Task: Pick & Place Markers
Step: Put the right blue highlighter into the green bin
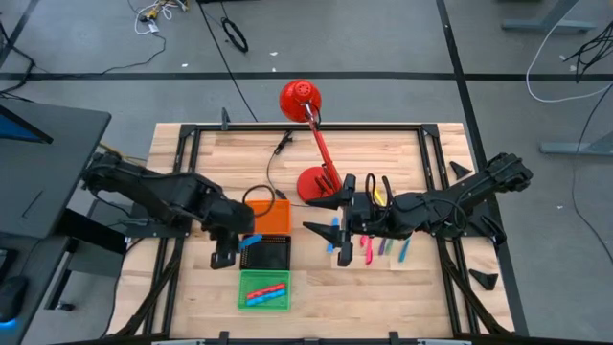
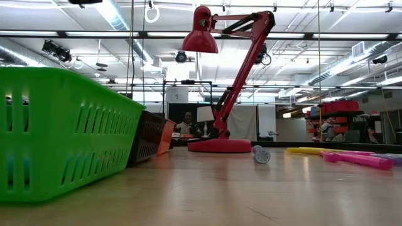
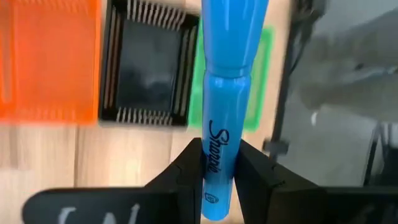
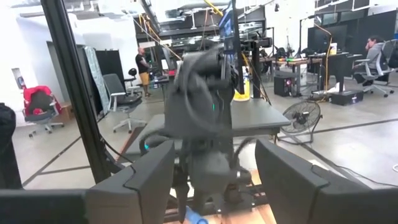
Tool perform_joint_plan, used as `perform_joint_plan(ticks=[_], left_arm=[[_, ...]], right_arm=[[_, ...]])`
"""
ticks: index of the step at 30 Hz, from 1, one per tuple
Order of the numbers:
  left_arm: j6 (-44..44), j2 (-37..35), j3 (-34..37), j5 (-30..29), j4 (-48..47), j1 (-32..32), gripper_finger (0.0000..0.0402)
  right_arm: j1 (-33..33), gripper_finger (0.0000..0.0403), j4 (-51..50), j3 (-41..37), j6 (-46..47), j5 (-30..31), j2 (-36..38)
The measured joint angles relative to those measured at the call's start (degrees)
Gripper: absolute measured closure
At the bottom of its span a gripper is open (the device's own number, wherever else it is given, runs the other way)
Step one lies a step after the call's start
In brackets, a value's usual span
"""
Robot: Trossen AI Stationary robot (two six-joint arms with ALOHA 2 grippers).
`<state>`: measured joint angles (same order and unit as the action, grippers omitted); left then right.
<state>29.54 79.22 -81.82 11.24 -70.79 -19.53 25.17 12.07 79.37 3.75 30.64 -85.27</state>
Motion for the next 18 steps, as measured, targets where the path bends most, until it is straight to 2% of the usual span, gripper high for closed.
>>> perform_joint_plan(ticks=[11, 18], left_arm=[[-0.2, 6.74, 0.04, -0.39, -13.87, 0.0, 0.0334], [1.51, 7.91, 0.02, 0.44, -12.46, -1.71, 0.0334]], right_arm=[[0.0, 0.0174, 0.37, 0.0, -0.13, -0.01, 0.0], [0.0, 0.0174, 0.44, 0.0, -0.11, -0.01, 0.0]])
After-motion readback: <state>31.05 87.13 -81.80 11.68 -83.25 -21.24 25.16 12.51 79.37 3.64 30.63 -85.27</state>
